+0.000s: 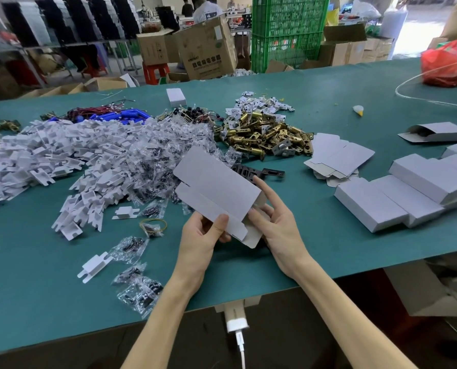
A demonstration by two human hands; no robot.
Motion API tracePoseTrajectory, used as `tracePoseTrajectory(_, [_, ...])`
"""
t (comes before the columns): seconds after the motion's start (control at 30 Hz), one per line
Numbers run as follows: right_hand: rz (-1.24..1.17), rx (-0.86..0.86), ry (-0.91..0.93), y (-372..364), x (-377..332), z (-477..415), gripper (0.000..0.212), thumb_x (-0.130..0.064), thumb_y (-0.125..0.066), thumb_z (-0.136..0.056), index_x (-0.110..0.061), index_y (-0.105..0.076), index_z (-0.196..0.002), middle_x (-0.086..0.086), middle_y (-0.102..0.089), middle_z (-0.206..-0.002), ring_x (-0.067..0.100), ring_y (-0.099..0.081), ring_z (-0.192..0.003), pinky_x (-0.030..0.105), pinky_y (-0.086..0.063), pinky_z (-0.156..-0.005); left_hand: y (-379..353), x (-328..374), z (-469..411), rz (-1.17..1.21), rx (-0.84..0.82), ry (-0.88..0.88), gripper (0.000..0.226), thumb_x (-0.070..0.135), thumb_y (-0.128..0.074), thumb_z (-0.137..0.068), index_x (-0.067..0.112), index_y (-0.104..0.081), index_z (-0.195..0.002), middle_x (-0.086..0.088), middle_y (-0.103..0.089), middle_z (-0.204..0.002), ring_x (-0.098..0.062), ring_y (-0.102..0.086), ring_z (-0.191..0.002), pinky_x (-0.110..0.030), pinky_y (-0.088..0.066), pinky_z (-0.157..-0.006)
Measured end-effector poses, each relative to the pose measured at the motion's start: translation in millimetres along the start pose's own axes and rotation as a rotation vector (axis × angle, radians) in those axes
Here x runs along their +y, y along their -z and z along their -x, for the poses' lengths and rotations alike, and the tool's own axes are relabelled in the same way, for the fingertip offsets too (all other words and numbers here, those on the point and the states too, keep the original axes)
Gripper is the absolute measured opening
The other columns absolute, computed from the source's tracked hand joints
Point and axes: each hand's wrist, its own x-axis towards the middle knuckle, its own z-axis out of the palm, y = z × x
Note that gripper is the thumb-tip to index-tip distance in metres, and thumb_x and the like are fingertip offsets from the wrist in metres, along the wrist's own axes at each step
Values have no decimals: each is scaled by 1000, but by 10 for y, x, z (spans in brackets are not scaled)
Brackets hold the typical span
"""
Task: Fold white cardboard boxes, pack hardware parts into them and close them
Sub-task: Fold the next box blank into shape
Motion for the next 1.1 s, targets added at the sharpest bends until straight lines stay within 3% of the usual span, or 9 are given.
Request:
tracePoseTrajectory(0.17, [12, 14, 14, 12, 31, -12, 60, -22, -74, -93, -44, -51, -144, 8, -74, -115, 31, -69, -110, 41, -59, -92, -6, 8, 10, -16, 2, 10, 31, 33, -67, -91, 5, -68, -105, -2, -69, -75, -13, -59, -64, -23, -52, -66])
tracePoseTrajectory(0.33, [-10, 17, -12, 4, 13, -5, 69, -28, -76, -87, -40, -46, -148, 8, -75, -112, 28, -71, -107, 40, -60, -90, -7, 25, 9, -39, -17, 14, 34, 38, -66, -90, 5, -71, -91, -4, -66, -68, -14, -59, -63, -22, -51, -66])
tracePoseTrajectory(0.53, [-18, 28, -3, 6, -10, 5, 48, -28, -78, -82, -36, -66, -128, 5, -74, -117, 29, -67, -115, 54, -55, -98, -9, 47, 23, -71, -47, -5, 36, 46, -66, -90, 11, -74, -90, -1, -69, -71, -10, -59, -63, -20, -51, -66])
tracePoseTrajectory(0.67, [-21, 18, 3, 14, -10, 9, 42, -26, -77, -84, -31, -69, -126, 6, -73, -118, 30, -67, -115, 45, -57, -94, -18, 69, 33, -68, -37, -13, 65, 74, -73, -73, 16, -75, -103, 3, -75, -88, -8, -63, -73, -20, -53, -69])
tracePoseTrajectory(0.77, [-10, 2, -12, 25, 11, 2, 41, -25, -76, -86, -23, -70, -127, 4, -75, -117, 19, -69, -108, 33, -58, -89, -18, 76, 34, -64, -18, 12, 82, 83, -75, -65, 17, -73, -114, -3, -78, -105, -19, -71, -92, -29, -60, -77])
tracePoseTrajectory(0.87, [-21, -19, -36, 31, 39, -7, 43, -26, -74, -87, -15, -69, -128, 6, -75, -118, 22, -70, -111, 30, -58, -89, -17, 100, 39, -29, -23, 27, 87, 81, -77, -64, 16, -70, -122, -3, -77, -117, -27, -72, -109, -37, -61, -90])
tracePoseTrajectory(1.0, [-22, -57, -58, 22, 2, 8, 41, -29, -70, -90, -12, -71, -126, 5, -75, -119, 21, -70, -113, 26, -57, -86, -29, 141, 52, 11, -39, 36, 91, 78, -80, -64, 13, -67, -126, -6, -75, -124, -29, -70, -117, -51, -55, -103])
tracePoseTrajectory(1.1, [90, -88, -37, -14, -39, 32, 29, -26, -61, -98, -11, -75, -120, 4, -77, -111, 14, -70, -99, 23, -54, -80, -32, 159, 52, 50, -42, 28, 93, 74, -82, -65, 9, -64, -130, -8, -72, -129, -32, -67, -122, -58, -50, -108])
